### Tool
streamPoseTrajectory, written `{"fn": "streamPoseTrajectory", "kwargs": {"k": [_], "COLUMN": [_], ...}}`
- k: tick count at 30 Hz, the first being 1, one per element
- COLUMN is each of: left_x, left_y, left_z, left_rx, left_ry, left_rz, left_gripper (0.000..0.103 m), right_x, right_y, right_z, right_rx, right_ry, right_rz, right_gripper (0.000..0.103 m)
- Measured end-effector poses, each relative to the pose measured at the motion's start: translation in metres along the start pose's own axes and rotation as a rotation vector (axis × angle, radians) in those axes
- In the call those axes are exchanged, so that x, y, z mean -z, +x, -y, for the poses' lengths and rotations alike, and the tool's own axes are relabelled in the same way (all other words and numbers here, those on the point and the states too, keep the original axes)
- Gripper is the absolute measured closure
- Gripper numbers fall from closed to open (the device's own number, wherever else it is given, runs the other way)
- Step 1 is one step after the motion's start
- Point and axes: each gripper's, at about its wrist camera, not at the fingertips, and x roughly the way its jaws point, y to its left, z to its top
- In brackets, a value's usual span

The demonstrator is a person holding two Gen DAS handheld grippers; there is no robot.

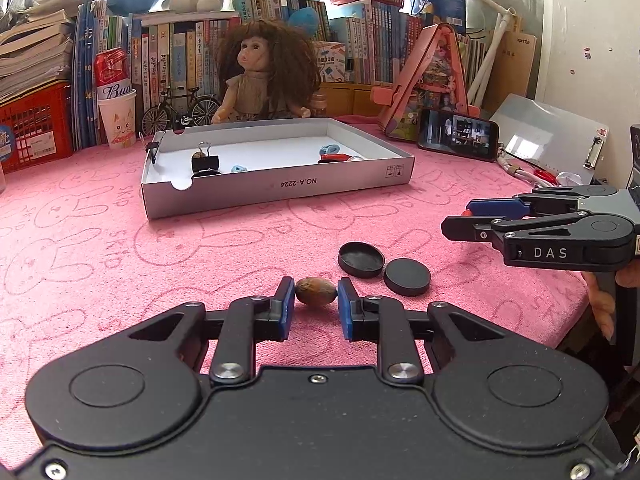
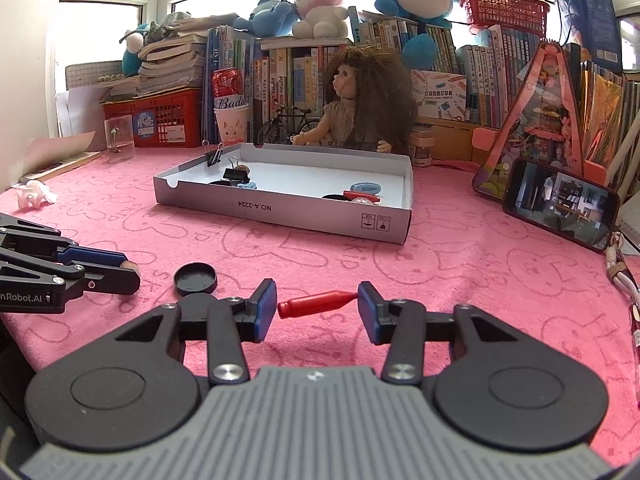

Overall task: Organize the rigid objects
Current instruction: 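Carry the acorn and red crayon in both tools over the tray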

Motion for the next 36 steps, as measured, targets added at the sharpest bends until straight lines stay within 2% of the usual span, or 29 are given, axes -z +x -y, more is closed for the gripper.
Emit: {"fn": "streamPoseTrajectory", "kwargs": {"k": [24,36], "left_x": [-0.009,-0.049], "left_y": [0.004,0.021], "left_z": [-0.003,-0.024], "left_rx": [-0.015,-0.072], "left_ry": [-0.020,-0.062], "left_rz": [0.023,0.082], "left_gripper": [0.081,0.081], "right_x": [-0.004,-0.030], "right_y": [0.003,0.025], "right_z": [0.000,0.002], "right_rx": [0.033,0.070], "right_ry": [0.043,0.087], "right_rz": [0.032,0.050], "right_gripper": [0.053,0.053]}}
